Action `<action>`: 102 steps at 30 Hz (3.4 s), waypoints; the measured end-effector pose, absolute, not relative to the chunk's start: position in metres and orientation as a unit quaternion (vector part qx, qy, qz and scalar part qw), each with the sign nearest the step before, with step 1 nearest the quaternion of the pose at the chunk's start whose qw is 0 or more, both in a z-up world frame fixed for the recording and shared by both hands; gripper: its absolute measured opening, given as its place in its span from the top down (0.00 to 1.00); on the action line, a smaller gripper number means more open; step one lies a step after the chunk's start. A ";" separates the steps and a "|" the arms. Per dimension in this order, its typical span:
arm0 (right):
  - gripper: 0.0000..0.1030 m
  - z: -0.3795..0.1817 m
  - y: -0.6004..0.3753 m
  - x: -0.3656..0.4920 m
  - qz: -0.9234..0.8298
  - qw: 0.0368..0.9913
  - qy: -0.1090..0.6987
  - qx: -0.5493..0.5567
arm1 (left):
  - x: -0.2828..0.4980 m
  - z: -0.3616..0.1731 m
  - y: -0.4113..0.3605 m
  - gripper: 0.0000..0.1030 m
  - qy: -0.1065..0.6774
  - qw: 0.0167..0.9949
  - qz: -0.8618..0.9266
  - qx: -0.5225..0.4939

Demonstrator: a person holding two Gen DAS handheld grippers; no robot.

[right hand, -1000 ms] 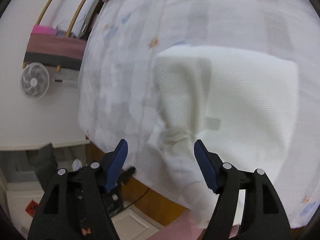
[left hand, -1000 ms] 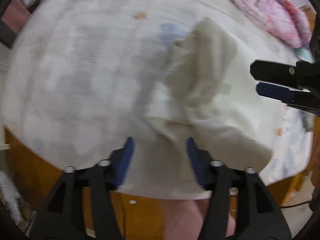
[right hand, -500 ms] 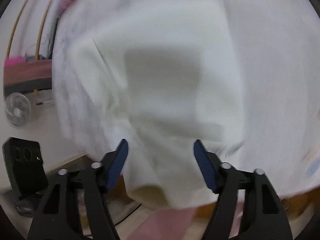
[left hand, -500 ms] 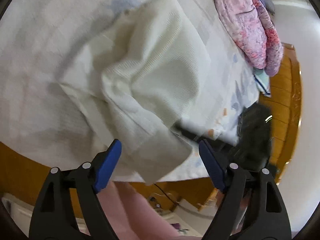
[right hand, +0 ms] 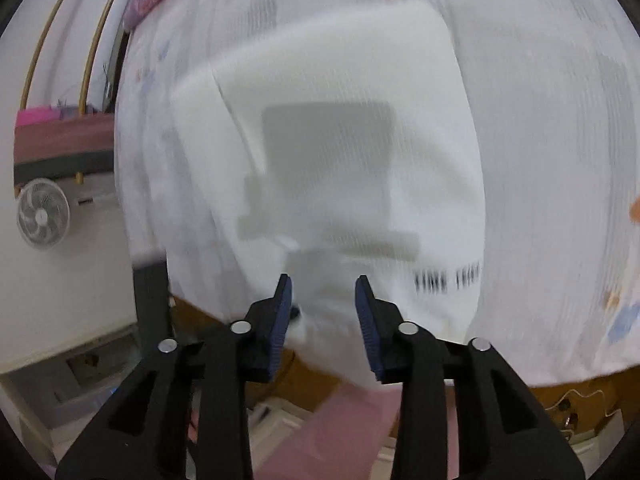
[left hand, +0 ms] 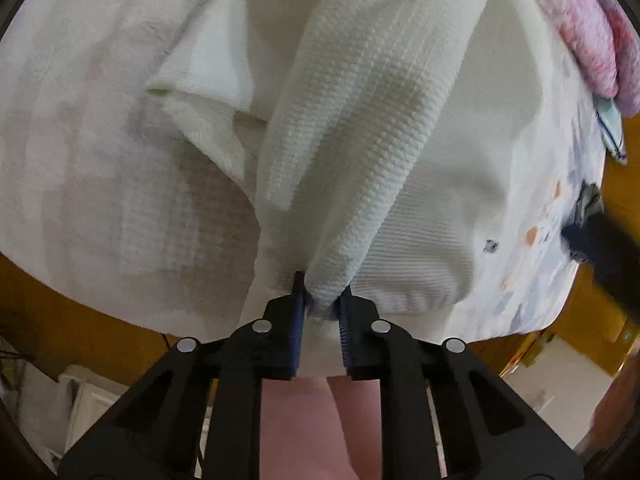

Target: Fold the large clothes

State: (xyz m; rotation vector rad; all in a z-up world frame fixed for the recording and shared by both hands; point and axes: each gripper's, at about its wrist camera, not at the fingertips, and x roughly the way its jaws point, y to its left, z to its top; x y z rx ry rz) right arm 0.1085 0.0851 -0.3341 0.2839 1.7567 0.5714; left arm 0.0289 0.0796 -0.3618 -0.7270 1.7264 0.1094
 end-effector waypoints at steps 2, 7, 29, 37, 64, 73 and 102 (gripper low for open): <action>0.53 -0.329 0.116 0.124 0.258 0.597 0.752 0.109 | 0.026 -0.348 0.088 0.89 0.731 0.602 0.056 -0.316; 0.48 -0.344 0.213 0.140 0.286 0.575 0.760 0.102 | 0.021 -0.329 0.101 0.91 0.711 0.613 0.066 -0.339; 0.50 -0.327 0.199 0.173 0.293 0.633 0.712 0.076 | 0.032 -0.341 0.186 0.53 0.743 0.590 0.177 -0.262; 0.91 -0.319 0.095 0.185 0.204 0.682 0.694 0.105 | 0.107 -0.261 0.190 0.86 0.670 0.693 0.131 -0.230; 0.93 -0.445 0.053 0.026 0.151 0.556 0.813 0.084 | 0.067 -0.396 0.112 0.87 0.780 0.605 0.061 -0.145; 0.09 -0.384 0.025 0.096 0.180 0.668 0.711 0.126 | 0.133 -0.350 0.137 0.30 0.709 0.686 0.044 -0.155; 0.06 -0.489 0.001 0.111 0.339 0.501 0.749 0.270 | 0.165 -0.474 0.154 0.20 0.663 0.551 -0.220 -0.456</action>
